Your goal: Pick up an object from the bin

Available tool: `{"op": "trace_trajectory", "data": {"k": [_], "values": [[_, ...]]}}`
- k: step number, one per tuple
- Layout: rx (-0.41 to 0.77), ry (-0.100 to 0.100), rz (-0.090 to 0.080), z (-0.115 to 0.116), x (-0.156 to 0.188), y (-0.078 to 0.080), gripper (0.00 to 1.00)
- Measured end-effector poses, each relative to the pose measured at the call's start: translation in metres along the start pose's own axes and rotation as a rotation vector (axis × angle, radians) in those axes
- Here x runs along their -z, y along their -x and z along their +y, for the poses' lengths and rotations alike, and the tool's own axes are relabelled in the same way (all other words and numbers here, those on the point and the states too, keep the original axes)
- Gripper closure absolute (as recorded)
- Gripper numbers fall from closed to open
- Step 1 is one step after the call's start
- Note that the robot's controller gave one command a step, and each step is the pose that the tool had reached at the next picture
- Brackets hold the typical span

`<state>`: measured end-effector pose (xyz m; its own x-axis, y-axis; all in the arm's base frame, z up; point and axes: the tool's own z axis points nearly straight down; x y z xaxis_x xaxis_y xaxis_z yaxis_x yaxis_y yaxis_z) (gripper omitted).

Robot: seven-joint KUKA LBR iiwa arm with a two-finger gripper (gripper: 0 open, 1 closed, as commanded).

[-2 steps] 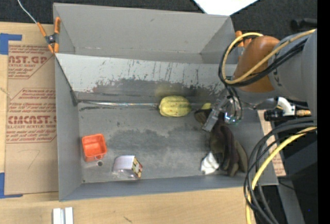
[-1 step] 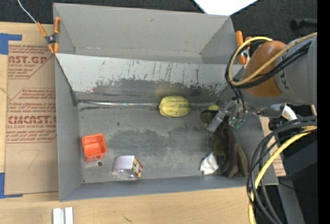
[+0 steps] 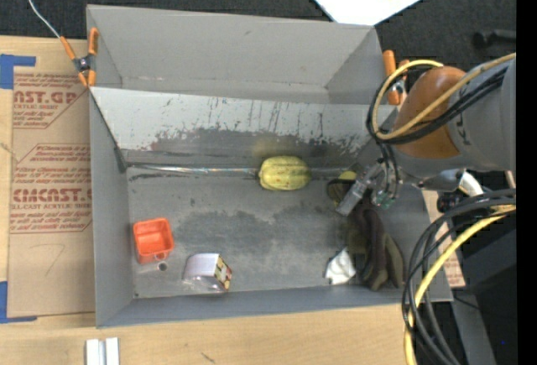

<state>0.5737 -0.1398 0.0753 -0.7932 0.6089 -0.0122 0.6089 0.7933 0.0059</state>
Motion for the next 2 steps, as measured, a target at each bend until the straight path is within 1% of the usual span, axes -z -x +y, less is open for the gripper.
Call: {"op": "trace_trajectory", "data": {"k": [1,2], "values": [[0.012,-0.002,0.003,-0.007,0.089,0.0,1.0],[0.008,0.002,-0.006,-0.005,0.017,0.004,1.0]]}}
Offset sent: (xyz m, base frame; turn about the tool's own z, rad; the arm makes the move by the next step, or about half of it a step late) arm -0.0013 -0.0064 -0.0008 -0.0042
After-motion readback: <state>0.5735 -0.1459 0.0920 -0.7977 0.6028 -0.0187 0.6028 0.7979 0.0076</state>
